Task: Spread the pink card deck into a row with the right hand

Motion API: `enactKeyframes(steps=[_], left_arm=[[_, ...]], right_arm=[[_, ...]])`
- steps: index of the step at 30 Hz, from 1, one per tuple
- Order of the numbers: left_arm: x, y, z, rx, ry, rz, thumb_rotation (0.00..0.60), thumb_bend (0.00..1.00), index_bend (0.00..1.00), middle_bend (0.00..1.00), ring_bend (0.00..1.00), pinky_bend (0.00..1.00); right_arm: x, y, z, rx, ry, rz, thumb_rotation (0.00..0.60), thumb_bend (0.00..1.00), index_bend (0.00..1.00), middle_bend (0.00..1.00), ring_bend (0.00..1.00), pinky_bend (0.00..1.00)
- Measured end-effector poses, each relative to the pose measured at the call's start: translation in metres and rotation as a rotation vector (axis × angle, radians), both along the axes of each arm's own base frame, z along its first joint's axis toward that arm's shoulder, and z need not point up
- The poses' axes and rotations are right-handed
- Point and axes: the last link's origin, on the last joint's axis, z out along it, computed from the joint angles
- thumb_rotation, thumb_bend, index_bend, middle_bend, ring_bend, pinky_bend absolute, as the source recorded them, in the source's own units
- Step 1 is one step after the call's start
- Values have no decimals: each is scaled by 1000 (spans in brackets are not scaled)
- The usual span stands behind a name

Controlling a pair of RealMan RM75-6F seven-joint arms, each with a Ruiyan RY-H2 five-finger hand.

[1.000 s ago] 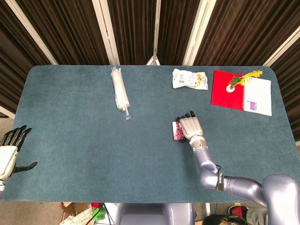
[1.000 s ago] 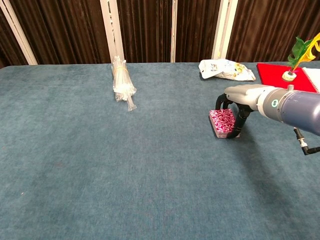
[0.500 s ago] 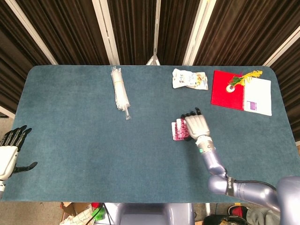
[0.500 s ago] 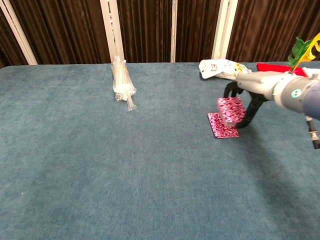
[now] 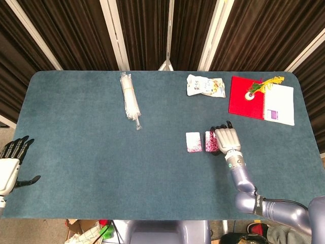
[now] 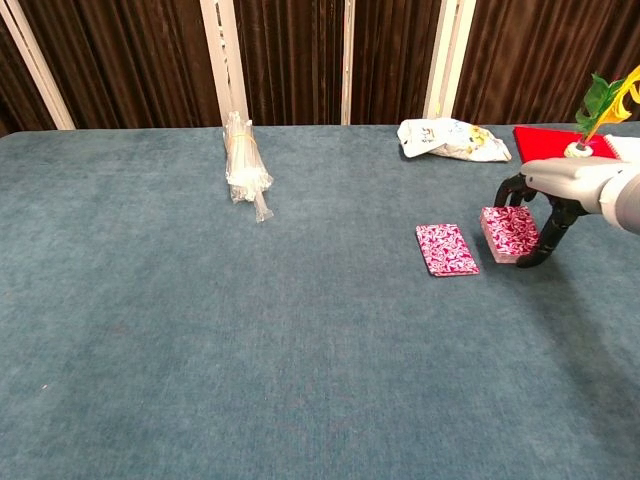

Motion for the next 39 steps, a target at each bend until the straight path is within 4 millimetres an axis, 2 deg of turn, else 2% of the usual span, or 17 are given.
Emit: enactKeyframes(steps=[4,6,13,18,20,23,28,31,39], left_arm=[[-1,0,0,1,-1,4,600,0,0,0,0,0],[-1,1,1,2,-2,6,600,0,0,0,0,0],[-1,1,1,-1,-2,8,600,0,0,0,0,0],[-1,1,1,-2,-3,10,600,0,0,0,0,0],[-1,1,1,-2,-3,11,600,0,0,0,0,0],[-1,1,0,-3,-4,11,600,0,0,0,0,0],[-1,1,0,-2,-5,11,600,0,0,0,0,0],[-1,1,1,-2,-6,11,600,0,0,0,0,0],[-1,1,1,-2,-7,8,600,0,0,0,0,0]], right_arm=[[-5,-2,-3,-1,2,-14,600,212,238,305,82,0],[-7,-2,-4,5,12,-18,600,212,190,263,62,0],[-11,-3,-8,25,42,-39,600,211,95,151,18,0],[-12,-3,-9,39,56,-50,600,211,74,136,10,0],[-11,-3,-9,40,55,-52,600,210,90,136,11,0],[-11,-3,-9,35,53,-49,600,211,171,172,36,0],[-10,-4,-8,19,41,-40,600,212,416,405,159,0],[-8,-5,-8,2,26,-29,600,211,497,469,208,0],[-11,-5,-5,-22,10,-12,600,211,549,509,243,0]])
